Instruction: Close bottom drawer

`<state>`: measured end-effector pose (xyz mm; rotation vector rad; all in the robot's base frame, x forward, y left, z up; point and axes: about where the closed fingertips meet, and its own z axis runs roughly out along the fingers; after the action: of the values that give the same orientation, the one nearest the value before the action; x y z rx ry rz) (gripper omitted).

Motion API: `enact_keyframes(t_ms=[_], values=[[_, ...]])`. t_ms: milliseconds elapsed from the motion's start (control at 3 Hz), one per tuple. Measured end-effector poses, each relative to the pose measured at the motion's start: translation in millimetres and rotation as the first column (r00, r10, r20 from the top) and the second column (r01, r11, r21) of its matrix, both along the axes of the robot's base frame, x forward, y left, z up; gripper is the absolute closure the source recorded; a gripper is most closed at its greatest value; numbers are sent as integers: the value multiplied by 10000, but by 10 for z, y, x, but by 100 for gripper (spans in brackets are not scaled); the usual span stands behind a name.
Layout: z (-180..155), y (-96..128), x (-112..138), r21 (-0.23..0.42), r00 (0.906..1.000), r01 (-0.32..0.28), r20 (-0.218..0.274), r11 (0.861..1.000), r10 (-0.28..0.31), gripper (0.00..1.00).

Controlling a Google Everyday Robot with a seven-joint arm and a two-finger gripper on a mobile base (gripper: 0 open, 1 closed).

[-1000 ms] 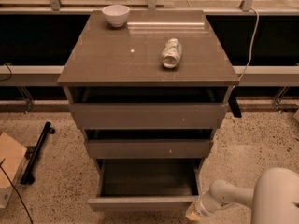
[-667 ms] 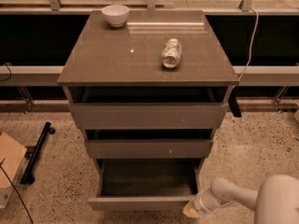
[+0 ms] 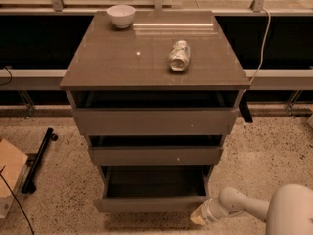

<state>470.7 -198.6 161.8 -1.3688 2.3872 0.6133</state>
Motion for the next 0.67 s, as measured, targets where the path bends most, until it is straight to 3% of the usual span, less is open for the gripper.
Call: enact_keyframes(t_ms=[667], values=[[-207, 259, 421, 249, 9901, -171, 1400, 9995, 135, 100]])
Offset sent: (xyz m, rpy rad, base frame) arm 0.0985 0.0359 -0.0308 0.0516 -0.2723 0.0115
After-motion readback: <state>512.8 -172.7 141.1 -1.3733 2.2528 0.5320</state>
